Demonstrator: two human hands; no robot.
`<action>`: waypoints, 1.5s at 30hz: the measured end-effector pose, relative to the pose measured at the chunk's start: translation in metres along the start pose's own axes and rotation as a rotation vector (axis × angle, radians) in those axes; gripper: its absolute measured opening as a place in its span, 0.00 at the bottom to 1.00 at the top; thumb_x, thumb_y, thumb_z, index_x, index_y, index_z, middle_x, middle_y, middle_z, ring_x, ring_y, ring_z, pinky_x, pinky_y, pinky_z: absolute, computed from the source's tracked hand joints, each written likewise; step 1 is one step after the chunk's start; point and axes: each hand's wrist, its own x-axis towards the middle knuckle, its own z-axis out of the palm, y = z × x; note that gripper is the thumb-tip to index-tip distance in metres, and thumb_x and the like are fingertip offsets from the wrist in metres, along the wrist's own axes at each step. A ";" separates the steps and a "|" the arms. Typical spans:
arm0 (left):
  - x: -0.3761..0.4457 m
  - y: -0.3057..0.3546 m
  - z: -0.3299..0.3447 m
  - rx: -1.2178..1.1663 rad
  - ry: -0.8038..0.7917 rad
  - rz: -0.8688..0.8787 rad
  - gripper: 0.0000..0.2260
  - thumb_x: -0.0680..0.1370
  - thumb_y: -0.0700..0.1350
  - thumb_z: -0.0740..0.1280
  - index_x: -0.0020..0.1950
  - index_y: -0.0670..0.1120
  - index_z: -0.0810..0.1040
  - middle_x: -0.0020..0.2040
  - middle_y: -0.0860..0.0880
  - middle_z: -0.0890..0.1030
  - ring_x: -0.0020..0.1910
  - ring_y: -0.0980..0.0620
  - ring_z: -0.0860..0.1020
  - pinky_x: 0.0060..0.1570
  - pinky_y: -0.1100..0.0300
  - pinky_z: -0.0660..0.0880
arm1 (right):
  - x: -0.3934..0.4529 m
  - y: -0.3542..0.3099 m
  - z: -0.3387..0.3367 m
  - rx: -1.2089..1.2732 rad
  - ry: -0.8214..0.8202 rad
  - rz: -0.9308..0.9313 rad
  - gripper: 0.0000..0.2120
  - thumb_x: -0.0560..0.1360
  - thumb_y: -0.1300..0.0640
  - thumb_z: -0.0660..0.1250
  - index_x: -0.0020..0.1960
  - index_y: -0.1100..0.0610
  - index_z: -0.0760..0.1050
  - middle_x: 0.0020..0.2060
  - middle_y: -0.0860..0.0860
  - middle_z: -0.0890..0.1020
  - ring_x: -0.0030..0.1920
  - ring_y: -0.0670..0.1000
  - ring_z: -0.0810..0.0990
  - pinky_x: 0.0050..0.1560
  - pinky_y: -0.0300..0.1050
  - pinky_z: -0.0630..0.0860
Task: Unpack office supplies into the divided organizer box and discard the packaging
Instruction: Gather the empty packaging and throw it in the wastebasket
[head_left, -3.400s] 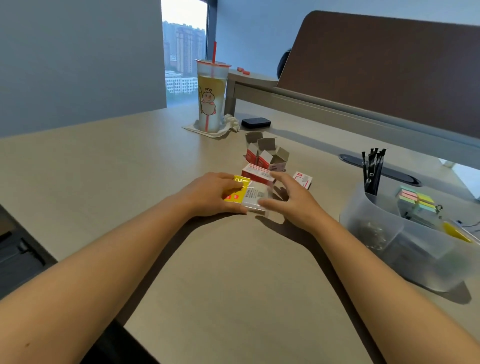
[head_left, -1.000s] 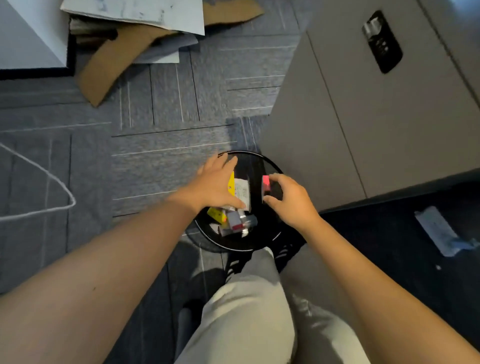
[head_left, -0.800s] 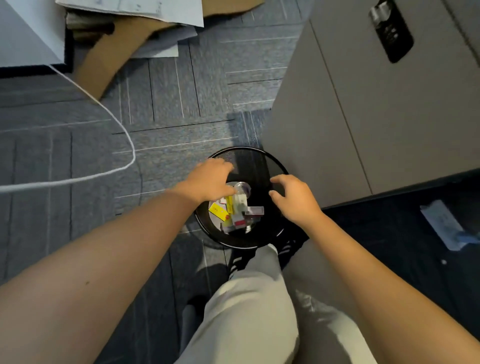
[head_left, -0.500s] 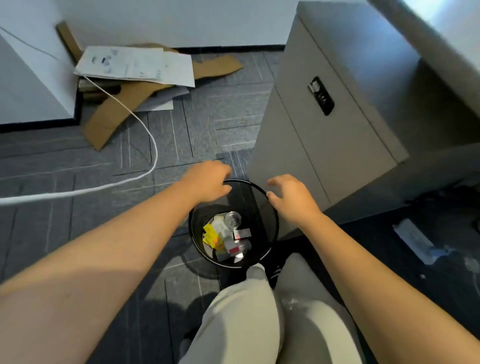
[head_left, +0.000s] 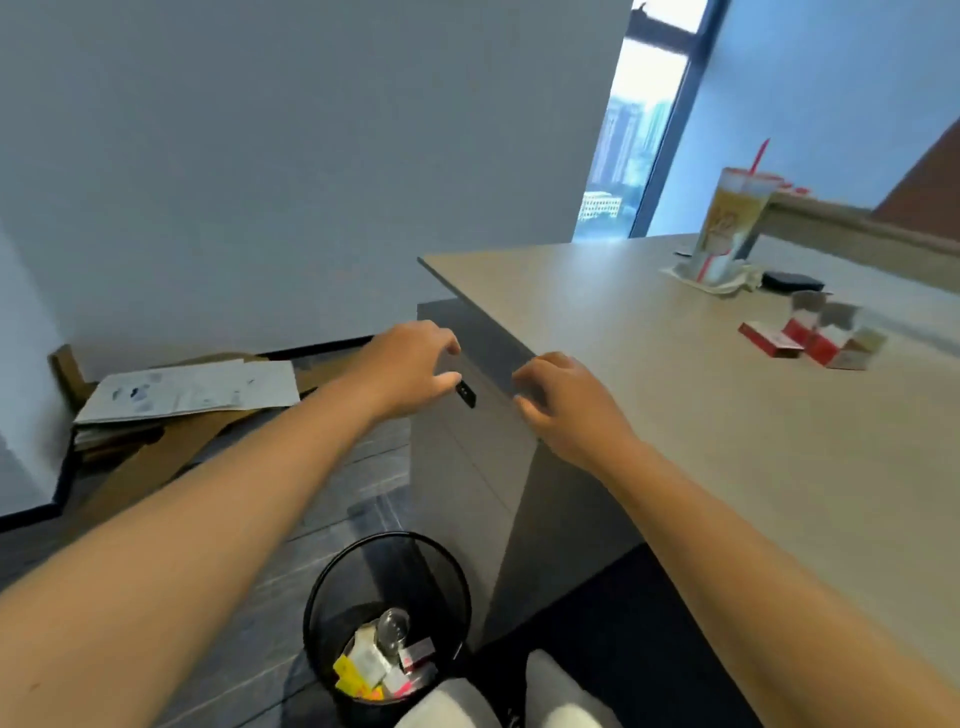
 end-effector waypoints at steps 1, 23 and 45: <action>0.006 0.015 -0.003 -0.006 0.011 0.028 0.17 0.76 0.49 0.62 0.63 0.45 0.70 0.63 0.44 0.73 0.61 0.45 0.72 0.58 0.52 0.69 | -0.007 0.009 -0.013 -0.012 0.029 0.026 0.14 0.76 0.56 0.59 0.60 0.58 0.71 0.61 0.55 0.73 0.60 0.55 0.71 0.59 0.47 0.69; 0.200 0.241 0.093 -0.214 -0.145 0.288 0.26 0.73 0.51 0.66 0.69 0.46 0.63 0.70 0.45 0.66 0.65 0.46 0.69 0.61 0.54 0.69 | -0.034 0.286 -0.092 -0.044 0.354 0.711 0.18 0.75 0.56 0.62 0.64 0.57 0.67 0.63 0.55 0.71 0.63 0.54 0.70 0.61 0.46 0.69; 0.280 0.284 0.140 -0.403 -0.218 0.398 0.36 0.69 0.51 0.71 0.72 0.53 0.55 0.71 0.45 0.61 0.71 0.45 0.59 0.66 0.51 0.65 | -0.003 0.335 -0.100 -0.194 0.480 0.822 0.20 0.76 0.56 0.61 0.65 0.55 0.61 0.61 0.58 0.75 0.56 0.59 0.76 0.48 0.48 0.76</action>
